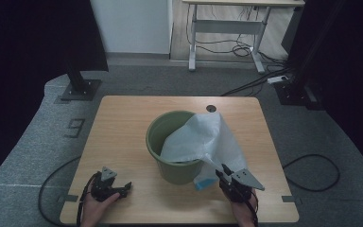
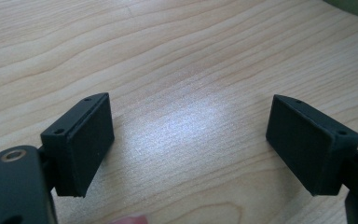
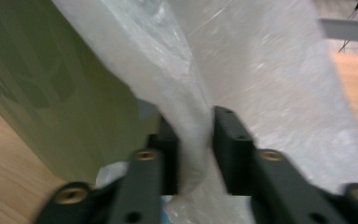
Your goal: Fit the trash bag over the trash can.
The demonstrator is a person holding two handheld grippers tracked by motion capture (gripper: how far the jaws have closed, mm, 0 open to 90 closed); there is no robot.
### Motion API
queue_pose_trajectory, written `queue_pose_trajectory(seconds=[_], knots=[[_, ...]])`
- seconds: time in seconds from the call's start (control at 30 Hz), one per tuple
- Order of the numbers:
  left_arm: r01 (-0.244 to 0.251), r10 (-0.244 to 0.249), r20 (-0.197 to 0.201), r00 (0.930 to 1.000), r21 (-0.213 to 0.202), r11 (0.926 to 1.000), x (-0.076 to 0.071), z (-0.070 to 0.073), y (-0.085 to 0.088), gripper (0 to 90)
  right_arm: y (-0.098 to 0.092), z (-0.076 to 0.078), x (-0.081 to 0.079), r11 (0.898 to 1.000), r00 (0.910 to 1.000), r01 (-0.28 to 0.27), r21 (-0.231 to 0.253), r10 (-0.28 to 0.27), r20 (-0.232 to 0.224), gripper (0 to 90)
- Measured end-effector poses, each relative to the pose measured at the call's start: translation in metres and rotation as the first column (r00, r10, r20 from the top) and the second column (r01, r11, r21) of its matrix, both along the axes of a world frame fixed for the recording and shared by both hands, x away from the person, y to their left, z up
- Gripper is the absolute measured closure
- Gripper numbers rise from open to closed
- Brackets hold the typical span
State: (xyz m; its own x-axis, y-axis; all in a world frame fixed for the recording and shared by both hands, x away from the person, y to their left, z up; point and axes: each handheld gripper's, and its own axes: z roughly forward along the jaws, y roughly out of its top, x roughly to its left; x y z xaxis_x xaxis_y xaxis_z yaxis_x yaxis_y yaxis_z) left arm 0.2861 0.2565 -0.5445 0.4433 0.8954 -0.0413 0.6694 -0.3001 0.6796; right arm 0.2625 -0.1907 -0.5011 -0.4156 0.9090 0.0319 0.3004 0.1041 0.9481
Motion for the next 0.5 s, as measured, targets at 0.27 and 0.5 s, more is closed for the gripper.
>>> queue_pose_trajectory(seconds=[0.27,0.5], knots=[[0.1,-0.093,0.061,0.9938,-0.139,0.9851,-0.006,0.032,-0.005,16.8,-0.006,0.026,-0.004,0.998,0.9942,0.002,0.057,-0.008,0.108,88.1],[0.174,-0.152,0.165,0.9745,-0.126,0.9767,-0.021,0.081,-0.014,20.2,-0.008,0.054,-0.004,0.997,0.984,-0.023,0.074,0.009,0.178,88.3]])
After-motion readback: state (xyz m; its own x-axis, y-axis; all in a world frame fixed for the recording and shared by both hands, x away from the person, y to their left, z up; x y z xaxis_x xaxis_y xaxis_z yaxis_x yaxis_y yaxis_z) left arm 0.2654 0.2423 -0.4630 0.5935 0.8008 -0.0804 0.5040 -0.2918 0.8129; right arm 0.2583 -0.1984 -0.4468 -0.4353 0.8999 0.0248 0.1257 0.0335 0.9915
